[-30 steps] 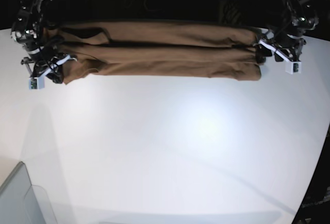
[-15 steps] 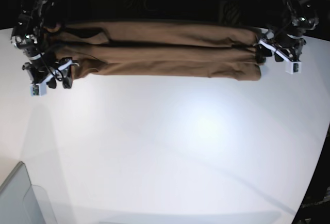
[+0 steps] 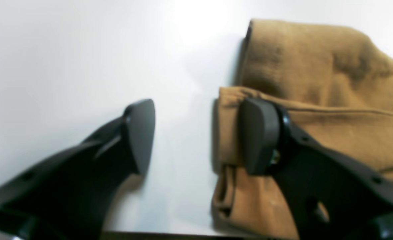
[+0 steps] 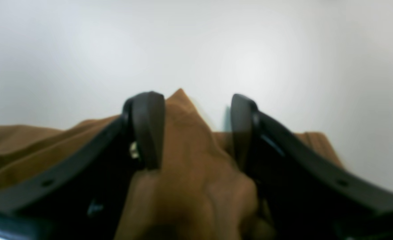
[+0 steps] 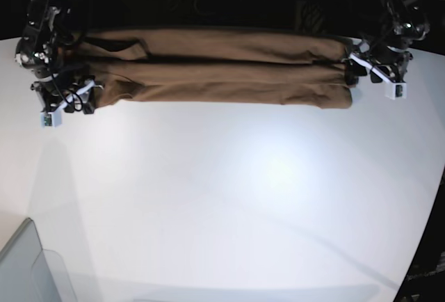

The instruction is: Layout the t-shirt on the table in an organized manner, then fold the t-shirt properly

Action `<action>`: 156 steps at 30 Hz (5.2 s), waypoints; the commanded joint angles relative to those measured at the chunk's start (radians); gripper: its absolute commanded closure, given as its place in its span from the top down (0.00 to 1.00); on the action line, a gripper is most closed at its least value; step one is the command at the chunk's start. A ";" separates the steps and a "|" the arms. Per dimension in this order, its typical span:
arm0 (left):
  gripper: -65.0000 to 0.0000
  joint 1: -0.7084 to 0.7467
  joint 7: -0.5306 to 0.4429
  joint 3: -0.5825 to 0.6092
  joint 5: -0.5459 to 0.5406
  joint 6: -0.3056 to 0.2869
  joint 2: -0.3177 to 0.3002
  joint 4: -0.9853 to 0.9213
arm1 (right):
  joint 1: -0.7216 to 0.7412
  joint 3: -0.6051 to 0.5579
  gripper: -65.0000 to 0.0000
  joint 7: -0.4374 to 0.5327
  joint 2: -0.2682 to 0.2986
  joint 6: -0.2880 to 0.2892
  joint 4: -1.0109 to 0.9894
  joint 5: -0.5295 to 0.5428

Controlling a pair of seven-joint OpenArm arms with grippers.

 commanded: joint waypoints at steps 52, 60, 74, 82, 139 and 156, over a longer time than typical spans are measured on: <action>0.61 -0.003 0.003 0.000 -0.006 -0.002 -0.006 0.010 | 0.051 -0.077 0.42 -0.036 0.011 0.003 -0.011 0.013; 0.61 -0.003 0.003 -0.002 -0.006 -0.002 -0.006 0.008 | 0.051 -0.067 0.19 -0.036 0.014 0.003 -0.011 0.013; 0.61 -0.003 0.003 0.000 -0.006 -0.002 -0.006 0.014 | 0.015 -0.009 0.00 -0.036 0.004 0.000 0.094 0.014; 0.61 -0.003 0.003 0.000 -0.006 -0.002 -0.006 0.013 | -0.015 -0.012 0.02 -0.047 -0.011 0.000 0.184 0.013; 0.61 -0.003 0.003 -0.003 -0.006 -0.002 0.014 0.008 | -0.178 0.144 0.00 -0.079 -0.074 0.002 0.299 0.016; 0.61 0.002 0.003 -0.005 -0.036 -0.004 0.014 0.059 | -0.166 0.138 0.00 -0.076 -0.095 0.003 0.158 0.016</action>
